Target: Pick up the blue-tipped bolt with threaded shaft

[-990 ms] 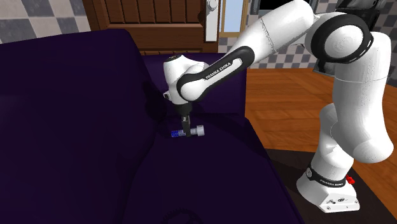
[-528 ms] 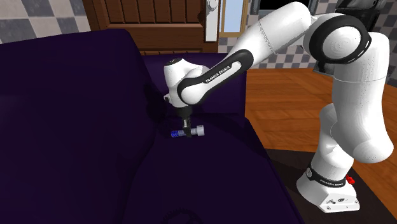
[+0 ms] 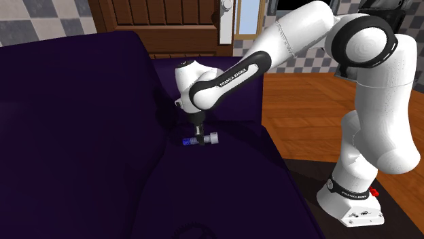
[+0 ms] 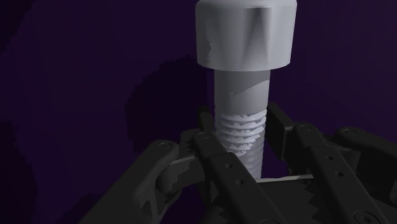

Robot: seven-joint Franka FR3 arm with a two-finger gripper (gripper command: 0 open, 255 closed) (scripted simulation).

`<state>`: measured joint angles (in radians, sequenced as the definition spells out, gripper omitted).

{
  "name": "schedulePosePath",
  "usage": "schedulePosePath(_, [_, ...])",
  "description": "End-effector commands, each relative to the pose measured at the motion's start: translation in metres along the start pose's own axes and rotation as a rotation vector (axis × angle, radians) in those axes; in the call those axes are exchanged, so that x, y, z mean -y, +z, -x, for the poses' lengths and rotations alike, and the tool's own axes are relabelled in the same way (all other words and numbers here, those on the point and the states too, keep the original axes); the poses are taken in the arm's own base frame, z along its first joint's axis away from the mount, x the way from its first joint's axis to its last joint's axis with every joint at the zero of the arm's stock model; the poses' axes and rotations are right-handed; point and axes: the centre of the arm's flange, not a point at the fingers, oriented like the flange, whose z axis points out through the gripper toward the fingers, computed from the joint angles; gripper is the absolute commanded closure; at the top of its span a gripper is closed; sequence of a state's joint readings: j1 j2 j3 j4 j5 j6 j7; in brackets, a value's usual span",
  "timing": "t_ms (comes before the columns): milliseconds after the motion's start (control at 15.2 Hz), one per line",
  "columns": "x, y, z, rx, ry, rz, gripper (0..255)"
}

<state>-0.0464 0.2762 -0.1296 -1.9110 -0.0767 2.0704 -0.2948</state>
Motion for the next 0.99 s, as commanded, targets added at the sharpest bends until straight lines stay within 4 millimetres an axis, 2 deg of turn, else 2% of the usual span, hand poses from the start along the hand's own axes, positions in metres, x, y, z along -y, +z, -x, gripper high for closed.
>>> schedulePosePath(0, [-0.001,-0.009,0.001,0.000,0.000,0.000,255])
schedulePosePath(792, [-0.004,-0.072,0.010,0.000,0.000,0.000,255])
schedulePosePath(924, [-0.004,-0.072,0.010,0.000,0.000,0.000,255])
